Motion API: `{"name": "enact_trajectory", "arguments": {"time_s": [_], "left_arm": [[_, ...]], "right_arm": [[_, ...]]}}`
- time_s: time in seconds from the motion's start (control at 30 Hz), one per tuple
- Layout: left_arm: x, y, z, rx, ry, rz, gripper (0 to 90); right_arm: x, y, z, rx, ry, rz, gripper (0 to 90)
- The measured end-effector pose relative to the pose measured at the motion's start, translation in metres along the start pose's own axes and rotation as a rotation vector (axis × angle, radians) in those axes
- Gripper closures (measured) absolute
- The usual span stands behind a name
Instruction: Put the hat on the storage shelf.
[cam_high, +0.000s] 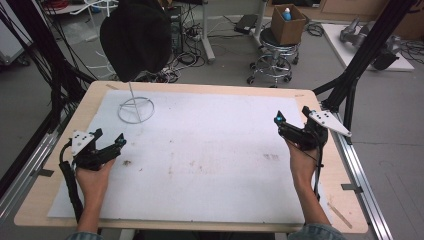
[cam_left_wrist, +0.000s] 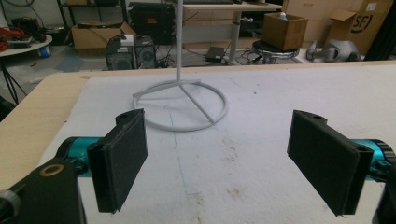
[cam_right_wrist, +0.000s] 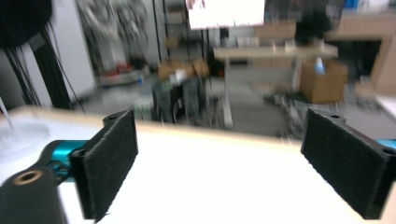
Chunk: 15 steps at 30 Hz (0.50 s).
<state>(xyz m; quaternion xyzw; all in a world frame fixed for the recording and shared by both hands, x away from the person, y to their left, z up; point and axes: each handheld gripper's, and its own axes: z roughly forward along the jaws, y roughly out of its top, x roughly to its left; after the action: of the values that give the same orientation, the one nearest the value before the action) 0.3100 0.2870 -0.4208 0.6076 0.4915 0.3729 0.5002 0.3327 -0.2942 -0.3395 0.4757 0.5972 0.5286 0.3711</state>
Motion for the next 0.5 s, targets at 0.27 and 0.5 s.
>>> {"name": "enact_trajectory", "arguments": {"time_s": [0.27, 0.5], "left_arm": [[-0.001, 0.0, 0.0, 0.002, 0.0, 0.004, 20.1], [-0.001, 0.0, 0.0, 0.002, -0.003, 0.002, 20.1]], "right_arm": [[-0.007, -0.016, -0.008, 0.021, -0.038, 0.038, 9.8], [-0.007, -0.014, -0.013, 0.004, -0.048, 0.043, 9.9]]}}
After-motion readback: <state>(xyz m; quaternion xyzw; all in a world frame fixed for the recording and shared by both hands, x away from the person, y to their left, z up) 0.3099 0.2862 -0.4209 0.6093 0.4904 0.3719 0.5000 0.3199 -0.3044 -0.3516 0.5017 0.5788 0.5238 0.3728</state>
